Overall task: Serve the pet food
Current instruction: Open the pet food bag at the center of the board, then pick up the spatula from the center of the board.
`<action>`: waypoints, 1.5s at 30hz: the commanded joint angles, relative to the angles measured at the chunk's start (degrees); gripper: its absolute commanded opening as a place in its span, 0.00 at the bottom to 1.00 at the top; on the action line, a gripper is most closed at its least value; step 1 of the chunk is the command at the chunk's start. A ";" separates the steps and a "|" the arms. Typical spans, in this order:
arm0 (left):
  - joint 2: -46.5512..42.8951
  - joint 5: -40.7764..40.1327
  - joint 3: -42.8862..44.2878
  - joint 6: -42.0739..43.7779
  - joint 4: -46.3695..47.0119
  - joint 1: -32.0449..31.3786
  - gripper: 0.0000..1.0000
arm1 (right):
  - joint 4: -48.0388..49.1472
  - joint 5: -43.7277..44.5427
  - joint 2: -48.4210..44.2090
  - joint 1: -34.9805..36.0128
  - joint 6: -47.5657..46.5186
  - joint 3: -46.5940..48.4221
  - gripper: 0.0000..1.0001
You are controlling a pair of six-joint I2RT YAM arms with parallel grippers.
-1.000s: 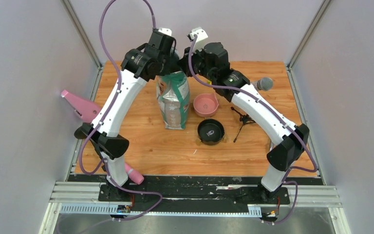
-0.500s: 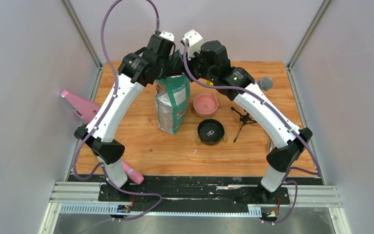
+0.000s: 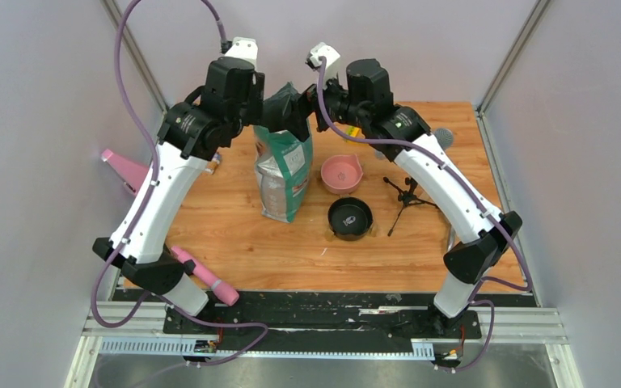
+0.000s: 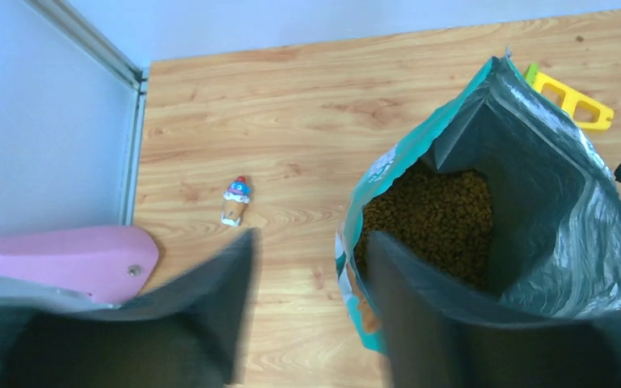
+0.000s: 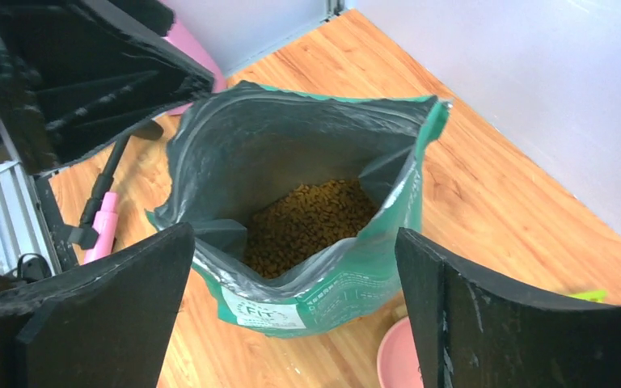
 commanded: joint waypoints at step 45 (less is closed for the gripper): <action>-56.54 -10.33 -72.22 -24.97 30.39 0.28 1.00 | -7.01 23.62 -31.62 -58.42 37.47 -53.09 1.00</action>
